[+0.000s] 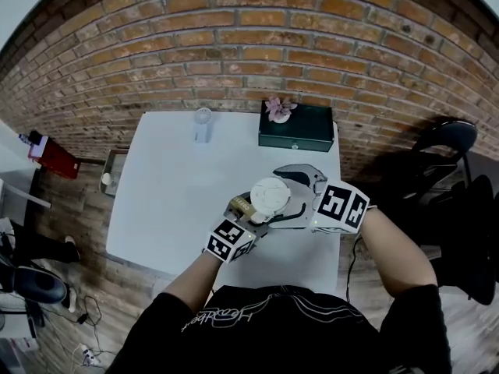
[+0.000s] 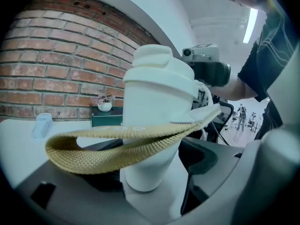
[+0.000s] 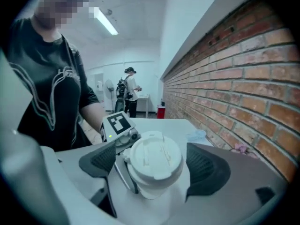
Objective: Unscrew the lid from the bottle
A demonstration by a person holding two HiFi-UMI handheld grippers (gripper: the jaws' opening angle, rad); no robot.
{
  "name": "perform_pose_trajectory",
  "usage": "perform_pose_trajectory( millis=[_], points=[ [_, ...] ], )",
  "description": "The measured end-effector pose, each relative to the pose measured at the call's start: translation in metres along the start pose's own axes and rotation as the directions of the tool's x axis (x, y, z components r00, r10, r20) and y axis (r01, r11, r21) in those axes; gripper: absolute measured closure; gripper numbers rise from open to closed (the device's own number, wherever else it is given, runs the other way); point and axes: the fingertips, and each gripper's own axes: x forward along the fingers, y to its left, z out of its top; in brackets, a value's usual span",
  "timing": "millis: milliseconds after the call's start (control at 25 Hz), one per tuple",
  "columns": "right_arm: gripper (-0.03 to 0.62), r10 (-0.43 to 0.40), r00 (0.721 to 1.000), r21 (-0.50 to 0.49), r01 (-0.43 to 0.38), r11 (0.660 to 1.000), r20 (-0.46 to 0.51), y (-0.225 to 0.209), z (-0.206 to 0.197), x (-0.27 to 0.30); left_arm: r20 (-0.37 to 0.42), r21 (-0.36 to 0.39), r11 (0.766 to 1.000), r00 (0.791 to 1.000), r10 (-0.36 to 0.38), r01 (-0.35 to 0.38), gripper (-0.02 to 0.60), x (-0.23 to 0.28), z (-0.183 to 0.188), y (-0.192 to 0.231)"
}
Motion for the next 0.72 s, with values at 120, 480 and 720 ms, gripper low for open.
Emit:
perform_pose_trajectory(
  millis=[120, 480, 720],
  points=[
    [0.145, -0.161, 0.985, 0.136, 0.15, 0.979, 0.07, -0.01, 0.008, -0.003, 0.001, -0.001, 1.0, 1.0, -0.001, 0.001, 0.204, 0.0, 0.001, 0.0],
    [0.148, -0.425, 0.901, 0.323, 0.38, 0.867, 0.083, -0.02, -0.002, 0.005, 0.028, -0.007, 1.0, 1.0, 0.005, -0.005, 0.204, 0.0, 0.0, 0.0],
    [0.172, -0.494, 0.868, 0.319, 0.454, 0.832, 0.055, -0.024, -0.009, 0.006, 0.046, -0.011, 1.0, 0.999, 0.008, -0.007, 0.204, 0.001, 0.001, 0.001]
  ],
)
